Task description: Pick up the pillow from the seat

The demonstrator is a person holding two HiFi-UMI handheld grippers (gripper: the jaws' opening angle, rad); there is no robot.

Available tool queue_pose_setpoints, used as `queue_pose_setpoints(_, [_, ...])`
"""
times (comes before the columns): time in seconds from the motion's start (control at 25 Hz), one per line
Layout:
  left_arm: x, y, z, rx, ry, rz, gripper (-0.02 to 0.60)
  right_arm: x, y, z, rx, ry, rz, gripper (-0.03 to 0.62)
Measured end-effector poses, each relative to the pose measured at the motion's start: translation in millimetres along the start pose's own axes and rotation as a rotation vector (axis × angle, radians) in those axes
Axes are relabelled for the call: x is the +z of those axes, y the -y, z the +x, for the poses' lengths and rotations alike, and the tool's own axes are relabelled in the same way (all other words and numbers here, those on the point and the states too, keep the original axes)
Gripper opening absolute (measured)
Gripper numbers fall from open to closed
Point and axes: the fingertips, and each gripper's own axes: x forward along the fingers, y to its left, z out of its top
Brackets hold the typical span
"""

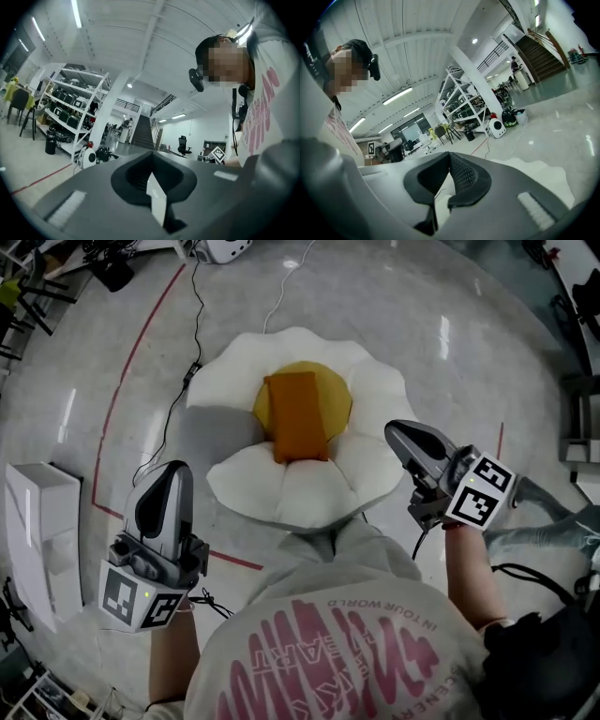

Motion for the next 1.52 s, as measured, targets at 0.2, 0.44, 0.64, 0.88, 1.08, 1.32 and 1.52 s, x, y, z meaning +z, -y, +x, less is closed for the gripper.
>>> queue_pose_setpoints(0.2, [-61.5, -27.3, 29.2, -0.011, -0.053, -0.072, 0.018, -39.0, 50.1, 19.6, -0.044, -0.011, 0.100, 0.008])
queue_pose_setpoints(0.44, [-135.5, -33.5, 52.2, 0.052, -0.133, -0.183, 0.055, -94.5, 107.6, 23.2, -0.074, -0.085, 0.207, 0.006])
queue_pose_setpoints(0.64, [-216.8, -73.7, 79.6, 0.121, -0.209, -0.282, 0.076, -136.8, 165.6, 78.1, -0.064, -0.145, 0.266, 0.008])
queue_pose_setpoints(0.88, [-295.2, -64.6, 97.6, 0.188, -0.281, -0.418, 0.132, -177.5, 207.2, 84.2, -0.075, -0.095, 0.466, 0.009])
queue_pose_setpoints(1.08, [-383.9, -103.0, 134.2, 0.234, -0.356, -0.529, 0.163, -229.3, 266.9, 138.8, -0.100, -0.122, 0.593, 0.011])
queue_pose_setpoints(1.32, [-471.3, -128.7, 142.1, 0.294, -0.375, -0.706, 0.218, -288.9, 290.5, 178.7, -0.091, -0.147, 0.789, 0.042])
queue_pose_setpoints(1.52, [-515.9, -138.0, 142.2, 0.379, -0.443, -0.768, 0.285, -339.7, 315.6, 163.6, -0.212, -0.221, 0.907, 0.133])
